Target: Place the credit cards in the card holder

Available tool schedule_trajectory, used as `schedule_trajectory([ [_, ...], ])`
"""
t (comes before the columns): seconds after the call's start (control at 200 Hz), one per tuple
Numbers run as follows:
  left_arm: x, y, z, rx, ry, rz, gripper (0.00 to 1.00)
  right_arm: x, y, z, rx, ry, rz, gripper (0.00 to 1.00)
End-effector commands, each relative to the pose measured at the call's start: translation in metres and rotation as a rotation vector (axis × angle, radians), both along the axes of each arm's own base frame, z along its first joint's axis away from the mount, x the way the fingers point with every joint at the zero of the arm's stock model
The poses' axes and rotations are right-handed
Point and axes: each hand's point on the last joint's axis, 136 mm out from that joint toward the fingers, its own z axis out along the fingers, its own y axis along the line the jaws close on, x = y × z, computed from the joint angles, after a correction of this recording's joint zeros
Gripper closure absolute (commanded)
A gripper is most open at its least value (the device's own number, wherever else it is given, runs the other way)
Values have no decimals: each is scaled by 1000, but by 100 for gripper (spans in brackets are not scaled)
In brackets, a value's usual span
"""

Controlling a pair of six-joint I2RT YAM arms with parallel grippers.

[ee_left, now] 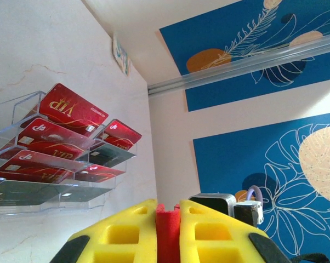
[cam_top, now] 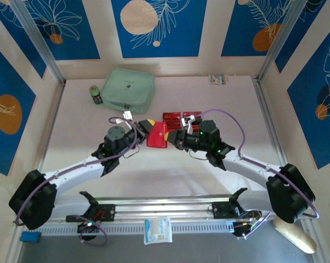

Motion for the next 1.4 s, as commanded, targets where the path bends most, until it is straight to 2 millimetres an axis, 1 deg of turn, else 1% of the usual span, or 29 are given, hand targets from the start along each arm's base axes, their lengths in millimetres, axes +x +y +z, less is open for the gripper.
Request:
schedule_trajectory([
  [0.0,-5,-13,15,-46,-31,-37,100,-13,9,22,71,-61,87,88],
  [0.075,-4,-14,11,-41,-24,-36,100,-13,7,24,81,-65,87,96],
  [0.095,-4,-14,10,-40,-23,-37,100,-13,7,25,83,-64,87,100],
  [0.215,-5,-14,2,-20,-15,-39,100,-14,1,30,95,-72,81,100],
  [0.3,-6,-12,-5,6,-12,-38,84,-14,-3,34,103,-80,74,100],
  [0.325,-7,-11,-8,16,-8,-38,77,-15,-4,35,105,-82,73,100],
  [0.365,-8,-9,-14,31,-1,-35,62,-15,-7,35,105,-81,70,100],
  [0.39,-9,-8,-15,38,0,-34,56,-16,-8,37,107,-85,68,100],
  [0.445,-11,-5,-23,60,9,-28,45,-17,-11,38,103,-90,63,100],
  [0.5,-12,-2,-30,92,15,-25,31,-18,-12,39,101,-94,60,100],
  [0.585,-15,3,-37,144,13,-23,17,-19,-15,37,92,-88,54,100],
  [0.61,-16,4,-38,160,14,-23,8,-20,-16,36,91,-87,53,100],
  [0.65,-18,8,-42,189,16,-23,0,-21,-17,34,85,-81,52,100],
  [0.75,-23,16,-48,256,11,-19,0,-23,-21,29,62,-72,45,100],
  [0.92,-29,39,-53,384,1,10,0,-28,-30,17,-12,-58,22,100],
  [0.99,-33,49,-55,451,13,21,0,-32,-37,6,-94,-46,1,100],
  [1.08,-36,56,-55,522,21,16,0,-36,-46,-5,-218,-50,-31,100],
  [1.16,-38,56,-54,554,26,-6,0,-40,-54,-16,-332,-48,-51,100],
  [1.25,-39,48,-53,561,33,-48,0,-43,-59,-25,-443,-52,-68,100],
  [1.395,-40,33,-58,572,59,-125,0,-47,-59,-38,-603,-68,-74,100],
])
